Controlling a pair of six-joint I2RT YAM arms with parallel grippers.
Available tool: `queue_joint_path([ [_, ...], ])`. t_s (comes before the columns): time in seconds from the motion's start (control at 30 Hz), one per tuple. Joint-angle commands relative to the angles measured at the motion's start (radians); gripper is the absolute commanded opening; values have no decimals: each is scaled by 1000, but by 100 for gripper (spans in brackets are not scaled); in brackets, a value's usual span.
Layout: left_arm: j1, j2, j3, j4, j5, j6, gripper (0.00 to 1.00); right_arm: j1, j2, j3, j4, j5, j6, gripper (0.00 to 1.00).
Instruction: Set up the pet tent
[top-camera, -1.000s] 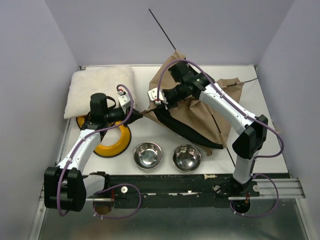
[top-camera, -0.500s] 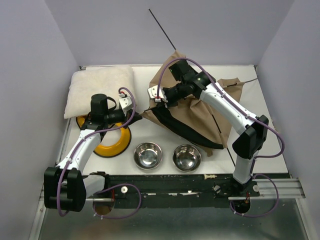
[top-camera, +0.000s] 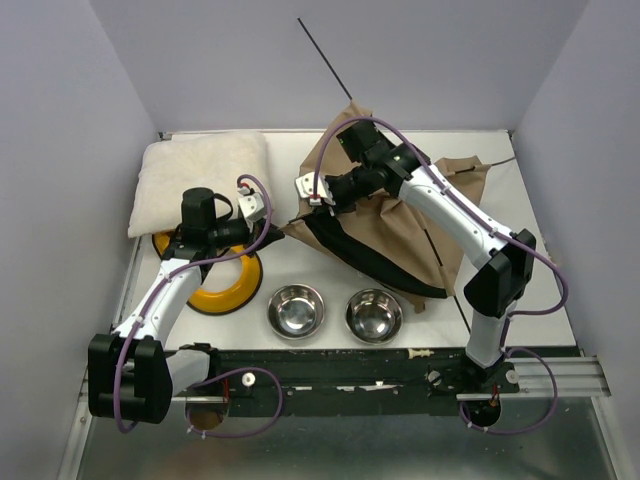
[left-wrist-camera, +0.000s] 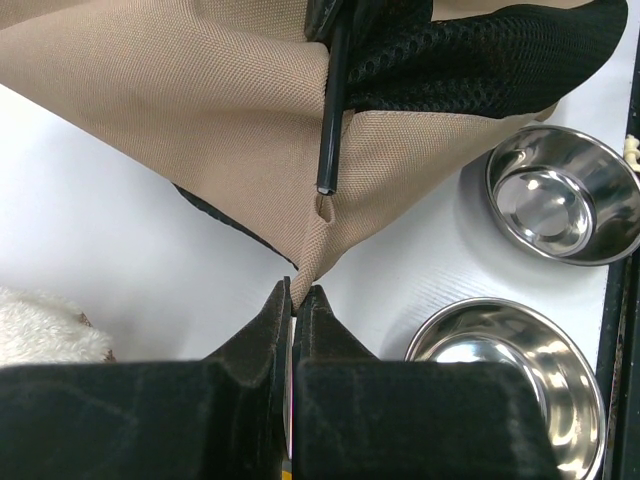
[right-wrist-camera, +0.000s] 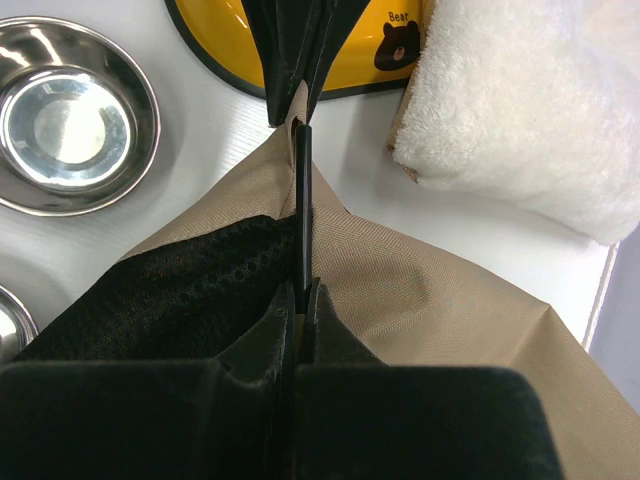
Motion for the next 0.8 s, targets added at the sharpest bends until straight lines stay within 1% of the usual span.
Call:
queue_joint_path([
  [0.0,-3,-14,20,7,7,5,0,-15,29,-5,-43,78,-26,1],
  [0.6,-6,-4,32,-2,1,7,0,-2,59,-6,-43,107,-57,1],
  [0.77,-29,10,58,-50,-28,38,0,15,75,8,-38,124,-64,1],
])
